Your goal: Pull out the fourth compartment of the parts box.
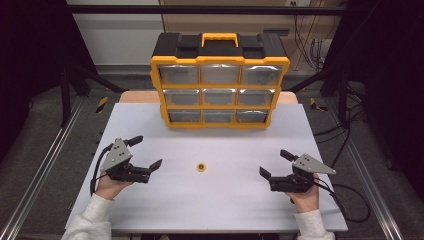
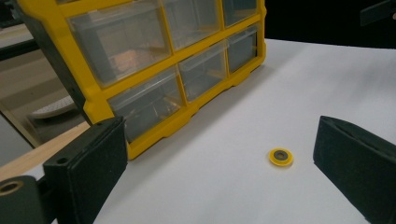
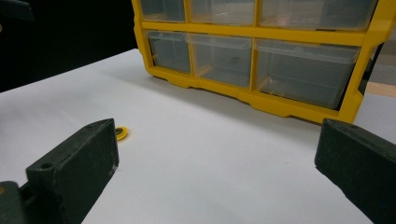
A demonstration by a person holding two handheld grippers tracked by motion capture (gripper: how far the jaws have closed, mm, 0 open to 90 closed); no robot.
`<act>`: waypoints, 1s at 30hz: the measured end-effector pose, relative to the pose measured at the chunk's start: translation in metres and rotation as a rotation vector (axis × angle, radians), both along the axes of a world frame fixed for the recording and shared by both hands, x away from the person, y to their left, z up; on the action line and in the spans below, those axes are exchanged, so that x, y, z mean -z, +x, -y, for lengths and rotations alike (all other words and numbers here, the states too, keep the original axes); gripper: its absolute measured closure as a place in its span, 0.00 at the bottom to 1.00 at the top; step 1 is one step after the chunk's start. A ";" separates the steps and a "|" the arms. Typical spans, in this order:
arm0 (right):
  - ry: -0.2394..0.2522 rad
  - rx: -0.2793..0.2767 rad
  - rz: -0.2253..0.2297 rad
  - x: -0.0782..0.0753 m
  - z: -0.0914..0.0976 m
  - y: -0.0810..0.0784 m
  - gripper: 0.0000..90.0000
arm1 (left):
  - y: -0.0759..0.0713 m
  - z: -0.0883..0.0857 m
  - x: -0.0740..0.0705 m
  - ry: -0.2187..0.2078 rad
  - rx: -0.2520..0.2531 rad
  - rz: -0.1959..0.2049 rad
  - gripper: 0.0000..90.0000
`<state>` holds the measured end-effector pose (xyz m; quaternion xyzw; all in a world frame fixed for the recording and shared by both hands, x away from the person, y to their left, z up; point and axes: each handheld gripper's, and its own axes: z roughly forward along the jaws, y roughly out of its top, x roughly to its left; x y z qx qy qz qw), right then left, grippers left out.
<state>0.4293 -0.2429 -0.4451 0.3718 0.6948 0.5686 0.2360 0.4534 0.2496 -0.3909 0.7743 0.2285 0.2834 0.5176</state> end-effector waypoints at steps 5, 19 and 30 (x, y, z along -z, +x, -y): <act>0.000 0.003 -0.006 0.001 0.000 -0.001 0.00 | 0.006 0.008 -0.009 0.055 0.021 0.028 0.03; -0.001 -0.010 -0.008 0.002 0.000 -0.001 0.00 | 0.031 0.034 -0.020 0.215 0.042 0.088 0.04; -0.002 -0.009 -0.004 0.002 0.001 -0.001 0.00 | 0.046 0.054 -0.025 0.343 0.058 0.170 0.04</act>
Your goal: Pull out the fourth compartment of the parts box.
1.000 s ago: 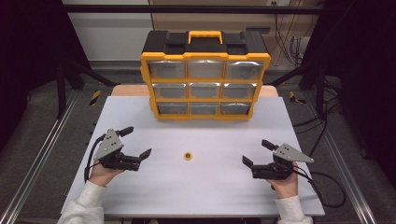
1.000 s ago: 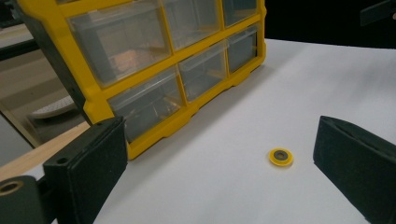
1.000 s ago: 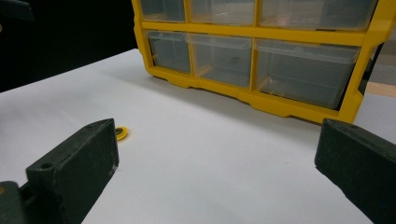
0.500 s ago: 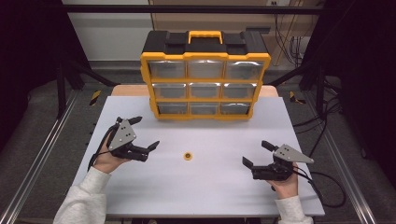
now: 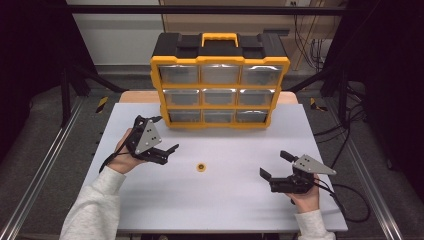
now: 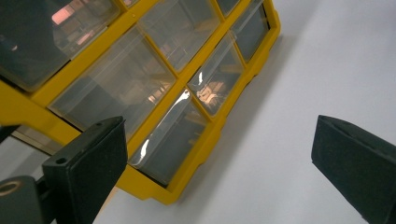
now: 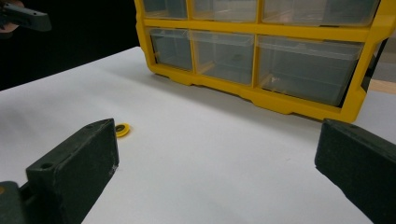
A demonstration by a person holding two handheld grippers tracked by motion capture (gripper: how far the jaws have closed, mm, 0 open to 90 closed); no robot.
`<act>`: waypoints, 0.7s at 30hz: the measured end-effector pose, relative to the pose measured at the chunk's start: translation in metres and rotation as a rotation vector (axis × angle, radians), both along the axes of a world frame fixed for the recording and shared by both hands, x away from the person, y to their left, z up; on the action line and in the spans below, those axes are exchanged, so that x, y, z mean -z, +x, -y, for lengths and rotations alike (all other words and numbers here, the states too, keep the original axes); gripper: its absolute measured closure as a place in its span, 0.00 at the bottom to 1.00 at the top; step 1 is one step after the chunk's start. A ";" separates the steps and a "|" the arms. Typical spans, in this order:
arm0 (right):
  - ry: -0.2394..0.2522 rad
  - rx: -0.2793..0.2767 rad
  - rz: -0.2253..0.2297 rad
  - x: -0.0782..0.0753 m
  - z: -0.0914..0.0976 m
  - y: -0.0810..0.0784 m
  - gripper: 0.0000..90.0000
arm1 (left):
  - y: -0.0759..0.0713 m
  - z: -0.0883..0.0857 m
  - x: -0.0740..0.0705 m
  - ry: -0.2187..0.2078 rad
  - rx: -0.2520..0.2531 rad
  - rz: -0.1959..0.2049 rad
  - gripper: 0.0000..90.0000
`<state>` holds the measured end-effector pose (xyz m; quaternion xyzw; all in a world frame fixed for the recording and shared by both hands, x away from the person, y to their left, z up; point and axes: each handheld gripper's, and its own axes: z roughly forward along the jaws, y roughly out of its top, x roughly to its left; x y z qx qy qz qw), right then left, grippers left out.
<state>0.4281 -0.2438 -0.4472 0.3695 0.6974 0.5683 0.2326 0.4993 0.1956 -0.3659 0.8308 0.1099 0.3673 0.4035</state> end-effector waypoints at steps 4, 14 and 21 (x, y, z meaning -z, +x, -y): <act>-0.003 -0.002 0.000 0.001 -0.001 0.000 0.00 | 0.006 0.006 -0.002 0.036 0.004 0.019 0.04; -0.004 -0.004 -0.001 0.001 -0.001 0.000 0.00 | 0.024 0.018 -0.005 0.126 0.019 0.087 0.05; -0.006 -0.004 -0.004 0.001 0.000 0.000 0.00 | 0.038 0.024 -0.006 0.185 0.024 0.118 0.05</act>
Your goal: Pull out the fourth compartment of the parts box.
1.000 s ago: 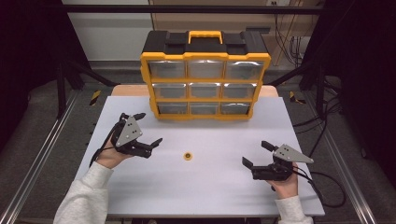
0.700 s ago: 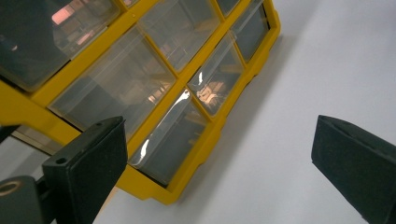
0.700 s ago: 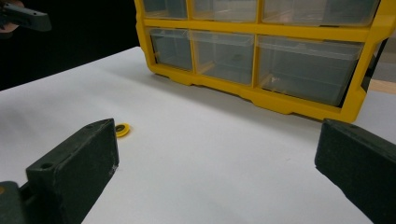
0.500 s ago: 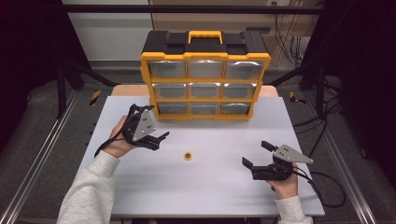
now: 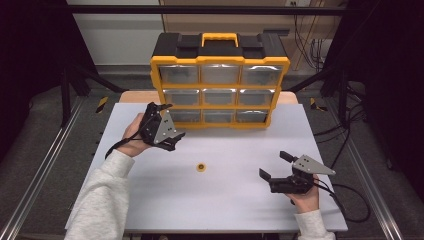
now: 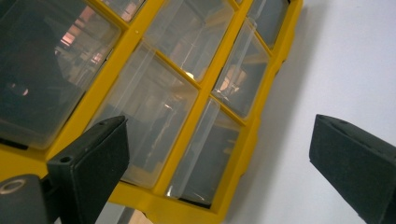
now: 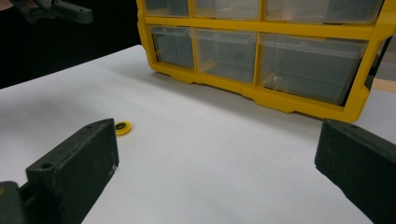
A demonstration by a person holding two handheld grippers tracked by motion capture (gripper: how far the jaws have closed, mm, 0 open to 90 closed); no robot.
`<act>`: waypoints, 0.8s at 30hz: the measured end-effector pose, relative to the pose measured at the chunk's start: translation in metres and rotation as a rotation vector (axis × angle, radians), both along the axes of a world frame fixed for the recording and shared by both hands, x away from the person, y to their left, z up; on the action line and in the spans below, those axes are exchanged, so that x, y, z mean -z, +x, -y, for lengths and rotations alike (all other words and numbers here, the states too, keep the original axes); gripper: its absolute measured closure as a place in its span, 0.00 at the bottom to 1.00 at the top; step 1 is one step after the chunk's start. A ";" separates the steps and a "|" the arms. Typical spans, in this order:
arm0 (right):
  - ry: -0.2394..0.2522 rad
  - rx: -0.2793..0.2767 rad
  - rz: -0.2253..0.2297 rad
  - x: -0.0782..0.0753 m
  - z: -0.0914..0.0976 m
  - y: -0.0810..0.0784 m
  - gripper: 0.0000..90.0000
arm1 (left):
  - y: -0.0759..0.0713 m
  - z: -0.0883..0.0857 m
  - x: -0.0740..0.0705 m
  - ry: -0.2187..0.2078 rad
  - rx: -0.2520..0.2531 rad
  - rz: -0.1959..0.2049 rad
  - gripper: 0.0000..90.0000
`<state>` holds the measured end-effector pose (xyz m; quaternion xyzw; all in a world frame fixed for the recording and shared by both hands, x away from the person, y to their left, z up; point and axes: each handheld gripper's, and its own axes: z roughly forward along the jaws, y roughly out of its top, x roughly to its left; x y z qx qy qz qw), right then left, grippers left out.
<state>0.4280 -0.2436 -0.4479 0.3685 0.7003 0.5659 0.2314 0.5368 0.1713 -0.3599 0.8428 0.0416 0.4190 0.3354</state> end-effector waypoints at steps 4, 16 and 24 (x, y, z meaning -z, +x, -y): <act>0.008 0.002 0.005 0.000 0.001 0.000 0.00 | 0.007 0.004 0.000 0.037 0.010 0.029 0.05; 0.008 0.000 -0.003 0.001 0.001 0.000 0.00 | 0.028 0.016 0.001 0.160 0.017 0.105 0.07; 0.007 -0.001 -0.009 0.002 0.000 0.000 0.00 | 0.041 0.021 -0.001 0.223 0.043 0.178 0.09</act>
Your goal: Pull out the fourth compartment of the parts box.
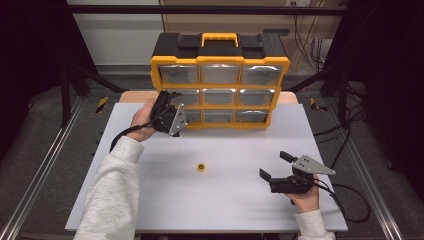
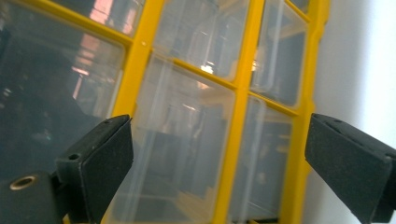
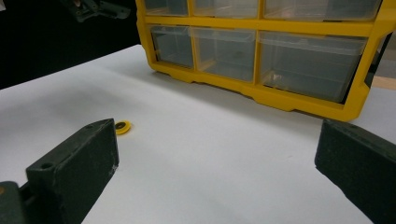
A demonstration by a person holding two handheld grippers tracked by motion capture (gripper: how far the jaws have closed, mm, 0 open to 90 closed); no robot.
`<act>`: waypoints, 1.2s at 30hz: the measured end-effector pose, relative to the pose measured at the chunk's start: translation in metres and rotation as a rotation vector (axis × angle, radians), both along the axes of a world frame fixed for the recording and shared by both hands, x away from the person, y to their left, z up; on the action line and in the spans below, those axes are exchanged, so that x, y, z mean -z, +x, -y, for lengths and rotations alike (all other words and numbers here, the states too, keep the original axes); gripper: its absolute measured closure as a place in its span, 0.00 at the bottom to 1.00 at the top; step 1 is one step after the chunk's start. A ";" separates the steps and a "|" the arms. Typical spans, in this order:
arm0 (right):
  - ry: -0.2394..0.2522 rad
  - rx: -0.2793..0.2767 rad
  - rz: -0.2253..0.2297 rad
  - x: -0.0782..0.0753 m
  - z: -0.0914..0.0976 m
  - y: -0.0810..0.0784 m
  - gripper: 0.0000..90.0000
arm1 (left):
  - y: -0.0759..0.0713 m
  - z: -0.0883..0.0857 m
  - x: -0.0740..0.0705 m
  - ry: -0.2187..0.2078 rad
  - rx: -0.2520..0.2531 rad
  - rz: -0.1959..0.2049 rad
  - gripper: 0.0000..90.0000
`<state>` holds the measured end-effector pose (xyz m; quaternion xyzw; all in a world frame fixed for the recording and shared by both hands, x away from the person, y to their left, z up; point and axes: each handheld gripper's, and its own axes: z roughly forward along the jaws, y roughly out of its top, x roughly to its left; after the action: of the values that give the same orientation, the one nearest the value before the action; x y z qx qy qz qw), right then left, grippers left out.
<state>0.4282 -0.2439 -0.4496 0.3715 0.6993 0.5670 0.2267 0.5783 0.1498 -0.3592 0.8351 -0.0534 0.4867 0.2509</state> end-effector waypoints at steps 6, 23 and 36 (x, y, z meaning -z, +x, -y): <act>-0.007 -0.002 0.001 0.001 0.000 0.000 0.00 | 0.009 0.003 -0.001 0.060 0.004 0.039 0.11; 0.004 -0.002 0.002 0.000 0.000 0.000 0.00 | 0.025 0.001 0.009 0.070 0.003 0.099 0.22; 0.002 -0.002 0.004 0.000 0.000 0.000 0.00 | 0.023 -0.001 0.015 0.158 0.011 0.263 0.43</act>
<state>0.4277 -0.2438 -0.4494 0.3700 0.6988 0.5686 0.2271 0.6014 0.1513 -0.3744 0.7810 -0.1286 0.5847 0.1777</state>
